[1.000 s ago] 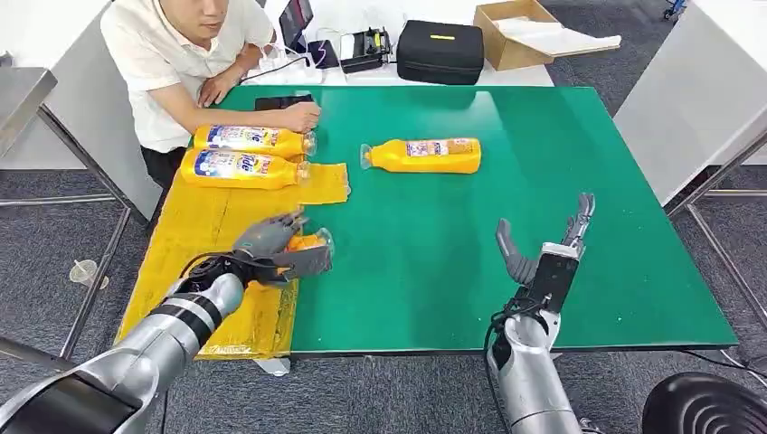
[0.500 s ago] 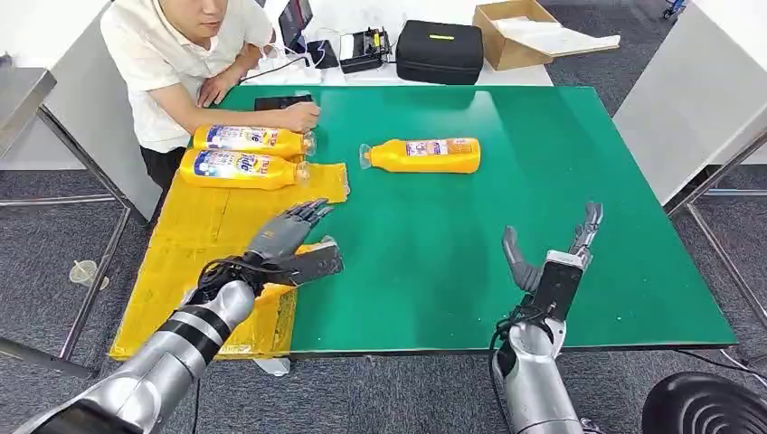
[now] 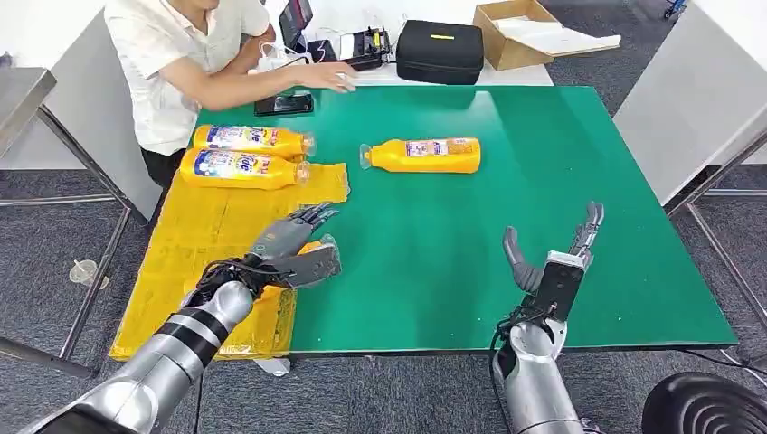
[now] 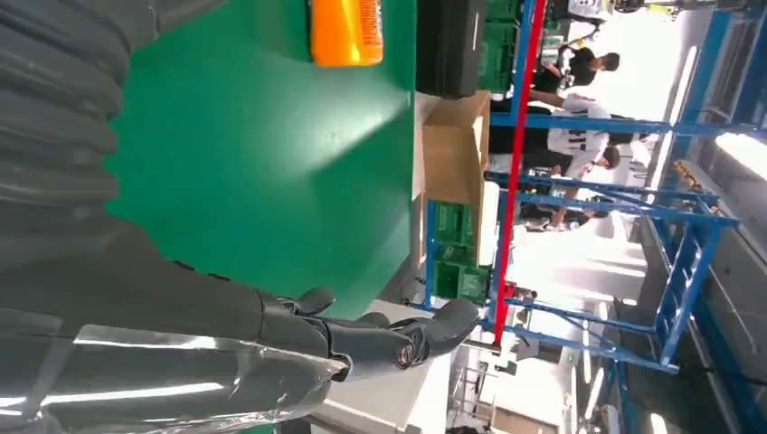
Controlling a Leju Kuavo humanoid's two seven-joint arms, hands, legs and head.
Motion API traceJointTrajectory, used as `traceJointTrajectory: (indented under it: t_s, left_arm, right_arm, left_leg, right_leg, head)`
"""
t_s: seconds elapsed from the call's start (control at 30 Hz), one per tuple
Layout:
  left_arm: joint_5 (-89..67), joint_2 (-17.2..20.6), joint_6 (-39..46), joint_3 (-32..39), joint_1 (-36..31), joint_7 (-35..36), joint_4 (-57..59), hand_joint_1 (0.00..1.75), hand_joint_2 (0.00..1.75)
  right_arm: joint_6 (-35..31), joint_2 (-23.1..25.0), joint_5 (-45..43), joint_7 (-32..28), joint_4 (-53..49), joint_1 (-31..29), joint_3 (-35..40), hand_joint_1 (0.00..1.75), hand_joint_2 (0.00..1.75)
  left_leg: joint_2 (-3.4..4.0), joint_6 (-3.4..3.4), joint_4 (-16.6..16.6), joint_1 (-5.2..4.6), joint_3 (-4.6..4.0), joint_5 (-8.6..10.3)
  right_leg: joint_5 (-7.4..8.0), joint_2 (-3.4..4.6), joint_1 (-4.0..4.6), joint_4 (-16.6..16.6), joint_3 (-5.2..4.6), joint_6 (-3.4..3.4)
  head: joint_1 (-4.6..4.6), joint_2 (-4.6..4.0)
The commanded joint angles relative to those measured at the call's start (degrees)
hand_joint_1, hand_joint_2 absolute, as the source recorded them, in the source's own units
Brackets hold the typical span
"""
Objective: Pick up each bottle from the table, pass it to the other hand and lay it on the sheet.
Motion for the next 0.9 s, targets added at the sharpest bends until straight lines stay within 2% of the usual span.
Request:
traceJointTrajectory:
  t_s: [0.03, 0.1, 0.13, 0.33, 0.4, 0.43, 0.5, 0.53, 0.57, 0.67, 0.73, 0.77, 0.8, 0.83, 0.9]
  left_arm:
    - [16.95, -2.35, 3.92, 9.76, 9.95, -5.32, -16.16, 0.0, 1.75]
    - [28.66, -4.01, 4.64, 12.51, 17.51, -6.24, -25.44, 0.0, 1.75]
    - [31.82, -3.58, 5.32, 11.85, 20.02, -6.42, -28.54, 0.0, 1.75]
    - [32.95, -2.82, 6.1, 10.91, 19.33, -6.17, -28.09, 0.0, 1.75]
    - [37.84, -4.02, 6.55, 12.53, 20.91, -6.02, -29.09, 0.0, 1.75]
    - [40.78, -4.27, 7.1, 12.76, 22.28, -5.67, -30.17, 0.0, 1.75]
    - [43.31, -3.85, 8.13, 12.05, 24.47, -5.42, -31.46, 0.0, 1.75]
    - [44.11, -3.41, 8.55, 11.4, 24.99, -5.32, -31.41, 0.0, 1.75]
    - [45.04, -3.44, 8.89, 11.37, 25.48, -5.35, -31.19, 0.0, 1.75]
    - [45.9, -3.97, 11.82, 11.22, 25.66, -6.43, -30.51, 0.0, 1.75]
    - [46.27, -4.52, 14.69, 11.04, 25.14, -4.43, -29.72, 0.0, 1.75]
    - [47.46, -4.41, 14.23, 10.65, 25.05, -3.2, -29.54, 0.0, 1.75]
    - [48.1, -4.22, 13.82, 10.21, 25.06, -2.76, -29.44, 0.0, 1.75]
    - [49.43, -4.13, 13.13, 9.78, 25.15, -1.74, -29.3, 0.0, 1.75]
    - [52.19, -3.38, 9.88, 8.54, 25.16, -0.35, -29.03, 0.0, 1.75]
  right_arm:
    - [-8.3, -4.95, 9.19, 0.09, 2.31, -1.24, 6.28, 0.0, 1.75]
    - [-10.23, -4.39, 21.0, 0.09, 5.63, -1.47, 3.81, 0.0, 1.75]
    - [-10.23, -3.59, 25.74, 0.24, 7.7, -1.92, 2.08, 0.0, 1.75]
    - [-10.23, -3.49, 25.83, 0.09, 8.02, -2.03, 1.75, 0.0, 1.75]
    - [-10.23, -3.61, 32.0, 1.38, 8.09, -1.65, 0.53, 0.0, 1.75]
    - [-9.45, -5.28, 32.02, 2.19, 7.97, -1.26, 2.73, 0.0, 1.75]
    - [-5.57, -6.94, 29.42, 3.05, 5.52, 0.38, 4.83, 0.0, 1.75]
    - [2.3, -5.84, 18.82, 0.09, 1.98, 1.7, 3.93, 0.0, 1.75]
    - [4.82, -5.6, 17.05, 0.09, 0.78, 2.5, 4.04, 0.0, 1.75]
    - [0.64, -6.24, 23.5, 1.58, 1.25, 3.26, 5.06, 0.0, 1.75]
    - [-3.78, -7.76, 31.22, 5.7, 4.52, 2.89, 6.84, 0.0, 1.75]
    - [-1.32, -9.0, 32.28, 8.11, 6.0, 2.64, 8.0, 0.0, 0.0]
    - [-1.07, -10.04, 33.83, 9.39, 7.31, 2.41, 8.6, 0.0, 0.0]
    - [-0.89, -10.92, 34.48, 10.22, 9.23, 1.87, 8.75, 0.0, 1.75]
    - [2.19, -12.82, 34.75, 11.57, 12.79, 0.08, 9.14, 0.0, 1.75]
  left_leg:
    - [0.2, 0.0, 0.05, 0.06, 0.26, -0.19]
    - [0.33, 0.01, 0.03, 0.06, 0.39, -0.26]
    - [0.26, 0.01, -0.04, 0.05, 0.33, -0.19]
    - [0.13, -0.04, 0.01, 0.04, 0.16, -0.17]
    - [0.1, -0.04, 0.01, 0.07, 0.07, -0.15]
    - [0.21, -0.05, 0.05, 0.1, 0.21, -0.24]
    - [0.2, -0.03, -0.02, 0.06, 0.15, -0.18]
    - [0.13, -0.02, -0.06, 0.03, 0.1, -0.14]
    - [0.21, -0.03, -0.03, 0.07, 0.23, -0.23]
    - [0.08, -0.04, -0.04, 0.05, 0.2, -0.22]
    - [0.05, -0.05, 0.0, 0.07, 0.23, -0.26]
    - [0.1, -0.04, 0.02, 0.07, 0.18, -0.25]
    - [0.06, -0.03, -0.02, 0.06, 0.09, -0.18]
    - [0.11, -0.04, 0.01, 0.09, 0.23, -0.26]
    - [0.03, -0.03, -0.03, 0.06, 0.09, -0.16]
  right_leg:
    - [-0.11, 0.1, 0.11, -0.04, 0.27, -0.23]
    - [-0.13, 0.21, 0.12, -0.11, 0.38, -0.24]
    - [-0.09, 0.15, 0.09, -0.15, 0.33, -0.18]
    - [-0.1, 0.03, 0.08, -0.05, 0.12, -0.21]
    - [-0.07, 0.04, 0.13, -0.08, 0.07, -0.18]
    - [-0.13, 0.11, 0.17, -0.06, 0.2, -0.26]
    - [-0.09, 0.11, 0.1, -0.1, 0.12, -0.17]
    - [-0.08, 0.05, 0.06, -0.1, 0.08, -0.13]
    - [-0.12, 0.09, 0.11, -0.12, 0.21, -0.2]
    - [-0.17, -0.02, 0.09, -0.1, 0.21, -0.21]
    - [-0.2, -0.05, 0.12, -0.07, 0.27, -0.25]
    - [-0.17, 0.01, 0.12, -0.07, 0.21, -0.22]
    - [-0.11, -0.01, 0.09, -0.1, 0.12, -0.16]
    - [-0.17, 0.01, 0.14, -0.1, 0.25, -0.24]
    - [-0.1, -0.04, 0.1, -0.12, 0.11, -0.17]
  head:
    - [0.0, 0.0]
    - [-0.02, 0.0]
    - [-0.02, 0.0]
    - [-0.02, 0.0]
    - [0.0, 0.0]
    - [-0.02, 0.0]
    - [0.0, 0.0]
    - [0.0, 0.0]
    - [0.0, 0.0]
    - [0.0, 0.0]
    - [-0.02, 0.0]
    - [0.0, 0.0]
    - [-0.02, 0.0]
    - [-0.02, 0.0]
    - [0.0, 0.0]
